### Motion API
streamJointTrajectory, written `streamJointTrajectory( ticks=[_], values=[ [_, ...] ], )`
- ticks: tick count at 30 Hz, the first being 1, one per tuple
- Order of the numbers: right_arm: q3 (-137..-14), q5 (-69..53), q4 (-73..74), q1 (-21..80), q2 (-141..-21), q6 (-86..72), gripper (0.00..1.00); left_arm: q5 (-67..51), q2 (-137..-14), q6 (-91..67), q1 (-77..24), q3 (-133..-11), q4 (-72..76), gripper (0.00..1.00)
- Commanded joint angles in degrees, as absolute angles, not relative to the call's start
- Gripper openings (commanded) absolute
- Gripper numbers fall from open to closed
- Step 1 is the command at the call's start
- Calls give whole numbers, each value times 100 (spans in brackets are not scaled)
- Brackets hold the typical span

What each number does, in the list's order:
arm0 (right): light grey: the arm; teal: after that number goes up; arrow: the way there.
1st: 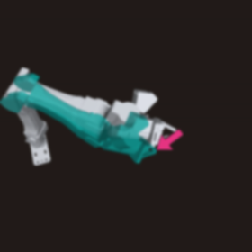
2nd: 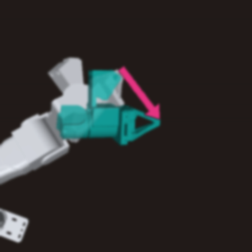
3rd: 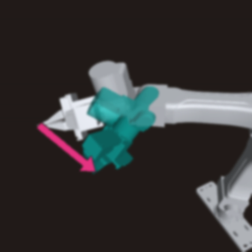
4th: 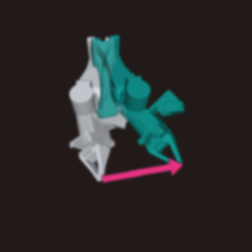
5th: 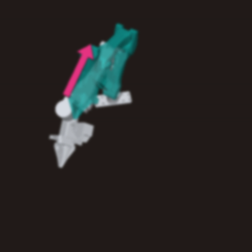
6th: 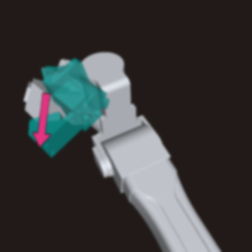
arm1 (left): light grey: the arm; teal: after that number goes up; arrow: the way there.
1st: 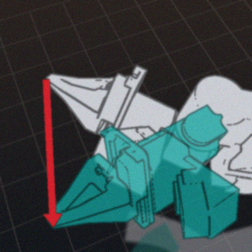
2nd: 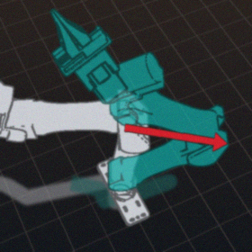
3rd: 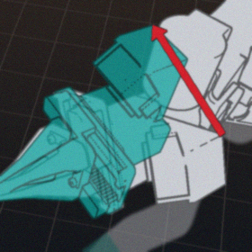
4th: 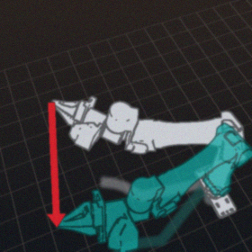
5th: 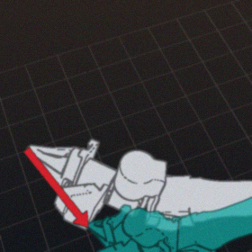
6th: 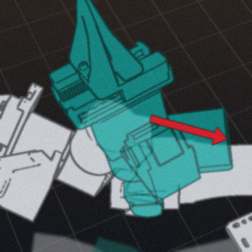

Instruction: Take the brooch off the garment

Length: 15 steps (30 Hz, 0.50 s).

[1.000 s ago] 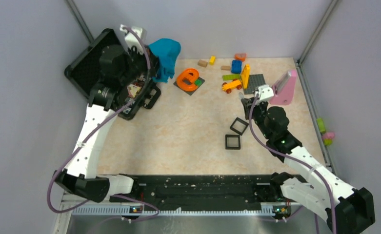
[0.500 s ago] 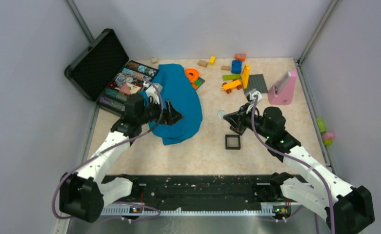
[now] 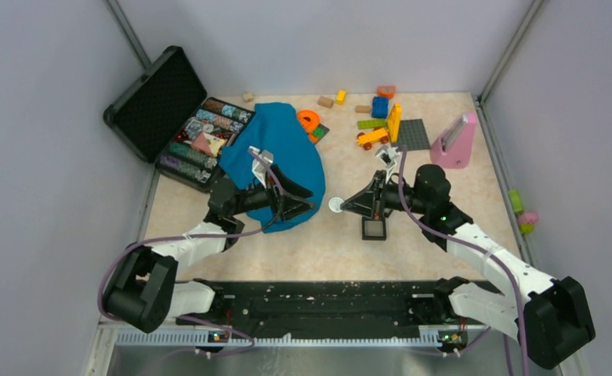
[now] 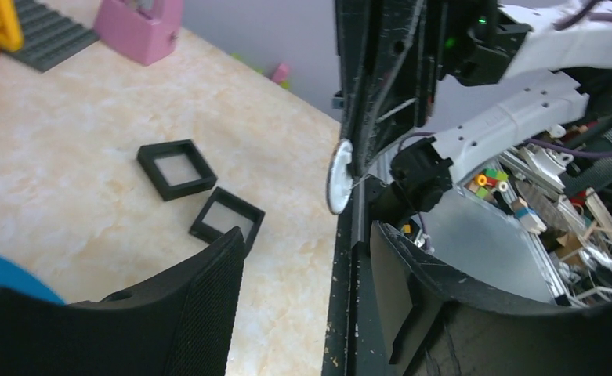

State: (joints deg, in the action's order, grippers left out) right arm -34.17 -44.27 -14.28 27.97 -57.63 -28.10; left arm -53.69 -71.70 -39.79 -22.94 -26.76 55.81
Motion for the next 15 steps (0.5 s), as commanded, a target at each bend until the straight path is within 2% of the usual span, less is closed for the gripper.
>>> streamJointTrajectory(
  ticks=[1, 4, 11, 15],
  values=[
    [-3720, -4999, -1770, 2752, -5825, -2973, 0, -5698, -7264, -4192, -2531, -2540, 7069, 62],
    [-3832, -5100, -1602, 2761, -5933, -2882, 0, -5729, -7432, -4171, -2721, -2574, 7152, 58],
    [-3914, -5194, -1675, 2849, -6023, -2903, 0, -5676, -7479, -4027, -2834, -2592, 7028, 57],
    [-3975, -5189, -1730, 2963, -6138, -2909, 0, -5690, -7500, -3985, -2859, -2630, 6939, 47]
  ],
)
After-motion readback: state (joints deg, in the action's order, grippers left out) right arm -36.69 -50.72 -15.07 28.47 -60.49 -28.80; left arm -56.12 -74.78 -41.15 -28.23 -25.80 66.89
